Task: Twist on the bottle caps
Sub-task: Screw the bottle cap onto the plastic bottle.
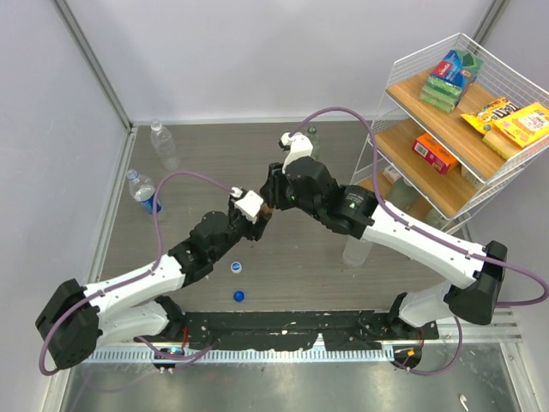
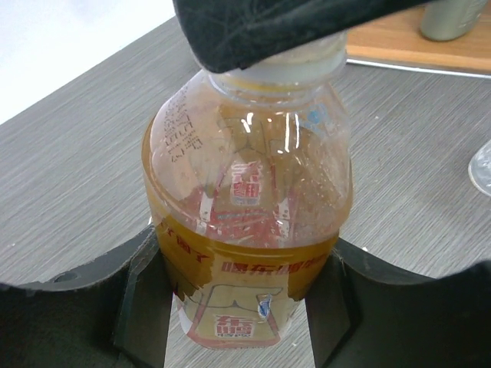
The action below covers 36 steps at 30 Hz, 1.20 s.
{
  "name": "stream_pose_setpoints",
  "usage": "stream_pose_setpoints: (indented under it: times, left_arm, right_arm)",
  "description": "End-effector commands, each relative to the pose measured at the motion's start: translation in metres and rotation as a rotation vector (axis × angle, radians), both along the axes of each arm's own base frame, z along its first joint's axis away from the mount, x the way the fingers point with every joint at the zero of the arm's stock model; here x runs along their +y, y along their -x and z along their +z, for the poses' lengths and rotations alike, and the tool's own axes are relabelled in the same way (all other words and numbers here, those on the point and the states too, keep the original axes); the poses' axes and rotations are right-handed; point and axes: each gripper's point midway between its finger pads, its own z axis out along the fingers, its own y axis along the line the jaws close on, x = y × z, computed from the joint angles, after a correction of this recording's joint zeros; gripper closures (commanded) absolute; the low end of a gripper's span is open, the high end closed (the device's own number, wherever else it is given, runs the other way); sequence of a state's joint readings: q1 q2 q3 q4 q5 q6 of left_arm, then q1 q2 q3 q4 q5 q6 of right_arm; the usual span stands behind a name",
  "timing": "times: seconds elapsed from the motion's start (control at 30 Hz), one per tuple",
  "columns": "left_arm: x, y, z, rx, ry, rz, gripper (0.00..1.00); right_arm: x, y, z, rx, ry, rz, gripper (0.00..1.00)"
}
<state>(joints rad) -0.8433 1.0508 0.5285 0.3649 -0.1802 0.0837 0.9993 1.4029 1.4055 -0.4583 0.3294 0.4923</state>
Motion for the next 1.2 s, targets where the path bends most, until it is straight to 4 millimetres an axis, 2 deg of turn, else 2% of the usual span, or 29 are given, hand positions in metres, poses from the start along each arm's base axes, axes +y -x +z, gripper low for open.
stream_pose_setpoints:
  times: [0.0,0.1,0.23,0.27,0.37,0.4,0.47,0.5,0.53,0.57,0.63,0.7,0.73,0.87,1.0,1.17]
  left_arm:
    - [-0.028,0.015,0.088,-0.18,0.311,-0.131,0.89]
    - [-0.028,0.015,0.077,-0.154,0.294,-0.133,0.89]
    - [-0.028,0.019,0.07,-0.108,0.286,-0.16,0.9]
    - [-0.028,0.022,0.068,-0.104,0.274,-0.192,0.9]
    - [-0.026,0.028,0.064,-0.064,0.252,-0.283,0.9]
    - [-0.02,0.024,0.063,-0.048,0.256,-0.296,0.9]
    - [-0.015,0.026,0.06,-0.019,0.246,-0.374,0.9]
    - [-0.014,0.034,0.059,-0.003,0.239,-0.446,0.9]
    - [-0.012,0.035,0.058,0.001,0.229,-0.475,0.9]
    - [-0.014,0.045,0.059,0.01,0.219,-0.559,0.9]
    - [-0.017,0.073,0.051,0.024,0.15,-0.752,0.89]
    - [-0.013,0.11,0.027,0.041,0.017,-0.986,0.87]
    - [-0.011,0.12,0.029,0.026,-0.012,-1.056,0.87]
    - [-0.008,0.127,0.027,0.083,-0.033,-1.105,0.87]
    - [-0.008,0.13,0.024,0.071,-0.031,-1.129,0.89]
    - [-0.008,0.139,0.026,0.05,-0.008,-1.188,0.89]
  right_arm:
    - [0.006,0.01,0.025,-0.031,-0.061,0.062,0.55]
    - [0.005,0.018,0.034,-0.054,-0.074,0.119,0.44]
    - [-0.006,0.033,0.045,-0.098,-0.075,0.187,0.19]
    - [-0.009,0.034,0.048,-0.108,-0.076,0.184,0.16]
    - [-0.021,0.045,0.057,-0.156,-0.071,0.23,0.15]
    - [-0.023,0.048,0.056,-0.178,-0.047,0.259,0.14]
    - [-0.023,0.063,0.056,-0.24,0.005,0.394,0.14]
    - [-0.023,0.077,0.051,-0.306,0.067,0.534,0.16]
    - [-0.025,0.083,0.045,-0.333,0.101,0.586,0.16]
    - [-0.03,0.084,0.032,-0.379,0.164,0.636,0.16]
    - [-0.033,0.089,0.023,-0.423,0.22,0.701,0.16]
    - [-0.033,0.096,0.025,-0.44,0.234,0.761,0.16]
    - [-0.033,0.1,0.03,-0.451,0.232,0.786,0.16]
    - [-0.03,0.118,0.038,-0.489,0.213,0.907,0.18]
    - [-0.032,0.124,0.037,-0.497,0.233,0.96,0.18]
    - [-0.026,0.133,0.048,-0.52,0.2,1.022,0.21]
